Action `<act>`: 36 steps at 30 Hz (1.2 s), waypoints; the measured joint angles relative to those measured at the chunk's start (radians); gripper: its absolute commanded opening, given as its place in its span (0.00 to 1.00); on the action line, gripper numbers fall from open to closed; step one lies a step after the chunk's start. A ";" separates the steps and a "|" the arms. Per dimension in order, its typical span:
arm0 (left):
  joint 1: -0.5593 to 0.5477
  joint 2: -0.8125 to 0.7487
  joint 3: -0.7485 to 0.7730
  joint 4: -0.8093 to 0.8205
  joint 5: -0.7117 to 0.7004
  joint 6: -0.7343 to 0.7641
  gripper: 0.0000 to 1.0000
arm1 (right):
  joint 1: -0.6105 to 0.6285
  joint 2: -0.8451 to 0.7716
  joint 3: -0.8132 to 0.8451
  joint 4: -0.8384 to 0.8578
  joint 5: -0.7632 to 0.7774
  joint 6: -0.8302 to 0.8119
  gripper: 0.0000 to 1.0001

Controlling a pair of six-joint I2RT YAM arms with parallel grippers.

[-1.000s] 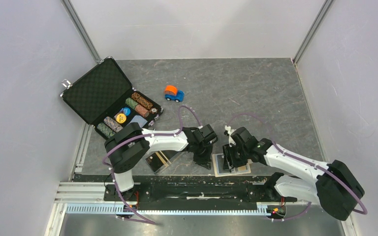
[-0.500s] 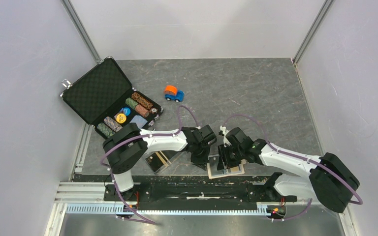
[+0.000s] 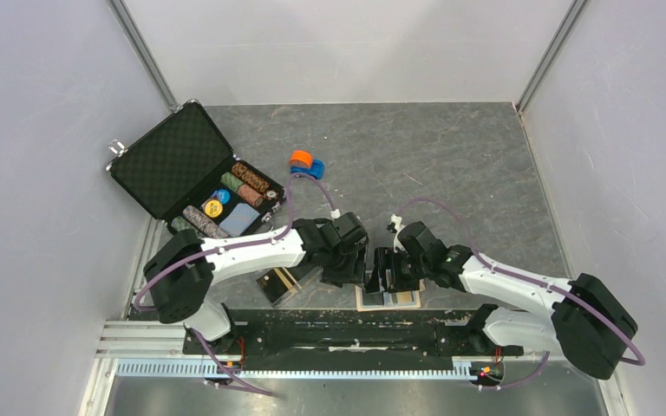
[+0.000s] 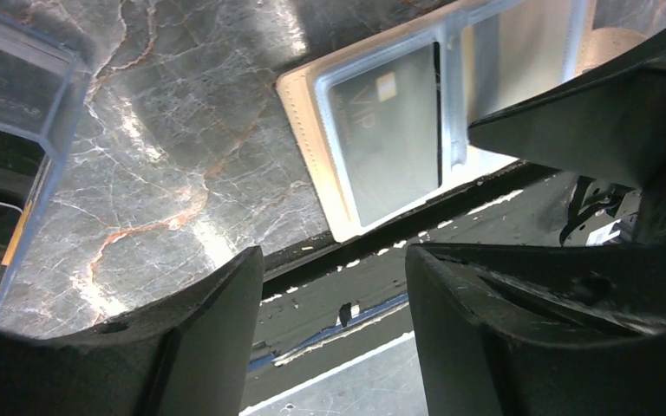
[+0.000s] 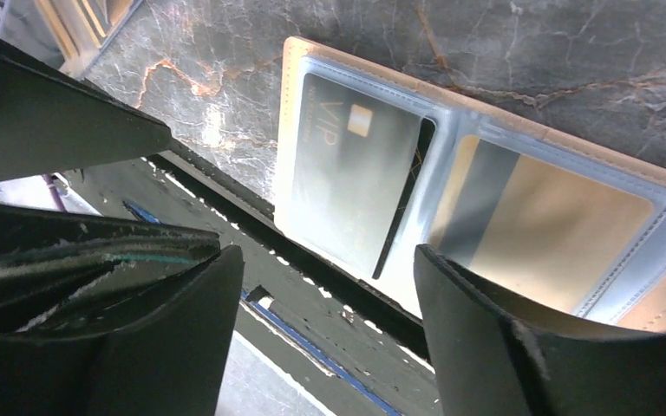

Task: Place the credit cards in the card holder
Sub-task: Insert the credit card into the card holder, then close the card holder at the corner of the board.

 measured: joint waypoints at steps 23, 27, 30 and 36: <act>0.026 0.132 -0.073 0.227 0.107 -0.090 0.67 | -0.192 -0.057 0.031 -0.252 0.167 -0.195 0.28; 0.026 0.140 -0.070 0.253 0.112 -0.091 0.61 | -0.218 -0.064 -0.019 -0.241 0.182 -0.228 0.24; 0.027 0.140 -0.079 0.278 0.118 -0.090 0.57 | -0.225 -0.079 -0.045 -0.216 0.171 -0.237 0.23; 0.029 0.120 -0.128 0.370 0.139 -0.090 0.55 | -0.235 -0.093 -0.063 -0.200 0.147 -0.247 0.22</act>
